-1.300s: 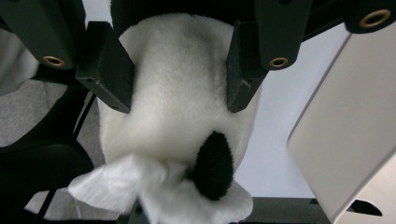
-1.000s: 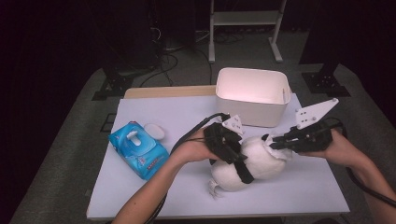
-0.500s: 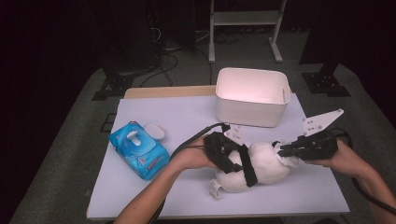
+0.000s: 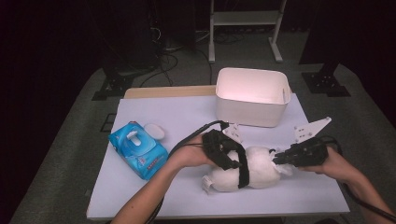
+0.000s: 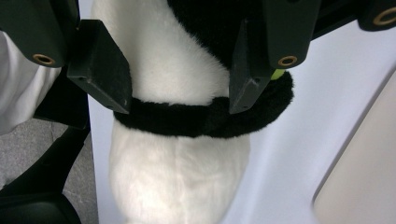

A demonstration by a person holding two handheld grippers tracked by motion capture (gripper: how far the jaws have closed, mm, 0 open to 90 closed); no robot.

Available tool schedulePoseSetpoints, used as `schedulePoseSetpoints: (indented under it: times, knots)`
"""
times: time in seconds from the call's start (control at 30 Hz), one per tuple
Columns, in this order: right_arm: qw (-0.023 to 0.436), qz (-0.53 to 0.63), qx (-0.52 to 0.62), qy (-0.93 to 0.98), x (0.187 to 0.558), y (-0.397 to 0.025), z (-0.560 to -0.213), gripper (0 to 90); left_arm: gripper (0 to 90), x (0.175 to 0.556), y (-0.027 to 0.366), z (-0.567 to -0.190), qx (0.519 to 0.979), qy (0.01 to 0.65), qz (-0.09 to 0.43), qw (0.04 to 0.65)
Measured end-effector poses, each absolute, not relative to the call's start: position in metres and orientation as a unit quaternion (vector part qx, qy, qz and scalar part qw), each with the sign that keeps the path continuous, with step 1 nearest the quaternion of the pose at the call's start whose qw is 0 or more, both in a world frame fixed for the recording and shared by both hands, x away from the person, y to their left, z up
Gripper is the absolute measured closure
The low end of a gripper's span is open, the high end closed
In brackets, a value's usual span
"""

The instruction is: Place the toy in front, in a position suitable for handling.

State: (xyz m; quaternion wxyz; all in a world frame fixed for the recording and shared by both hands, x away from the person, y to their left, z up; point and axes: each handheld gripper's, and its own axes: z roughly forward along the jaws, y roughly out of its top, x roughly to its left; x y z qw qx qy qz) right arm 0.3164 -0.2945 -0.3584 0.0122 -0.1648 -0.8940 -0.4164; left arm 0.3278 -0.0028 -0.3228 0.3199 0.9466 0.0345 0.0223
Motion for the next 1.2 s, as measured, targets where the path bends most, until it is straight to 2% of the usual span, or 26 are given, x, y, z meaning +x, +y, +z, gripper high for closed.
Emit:
schedulePoseSetpoints:
  times: [0.17, 0.37, 0.77, 0.9, 1.2]
  knots:
    - [0.017, -0.434, -0.158, -0.887, 0.317, -0.286, -0.362, 84.0, 39.2, 0.326, 0.004, -0.323, 0.95, 0.037, 0.021, 0.308]
    - [-0.008, -0.437, -0.14, -0.888, 0.315, -0.285, -0.341, 83.4, 40.6, 0.323, 0.006, -0.325, 0.95, 0.035, 0.021, 0.31]
    - [-0.013, -0.442, -0.116, -0.889, 0.321, -0.264, -0.326, 82.7, 41.2, 0.311, -0.005, -0.328, 0.95, 0.007, 0.016, 0.311]
    - [-0.011, -0.424, -0.111, -0.899, 0.322, -0.257, -0.333, 82.8, 41.1, 0.312, -0.007, -0.327, 0.951, 0.01, 0.015, 0.31]
    - [-0.006, -0.434, -0.125, -0.892, 0.31, -0.268, -0.347, 83.0, 42.6, 0.317, -0.01, -0.314, 0.947, 0.01, 0.011, 0.32]
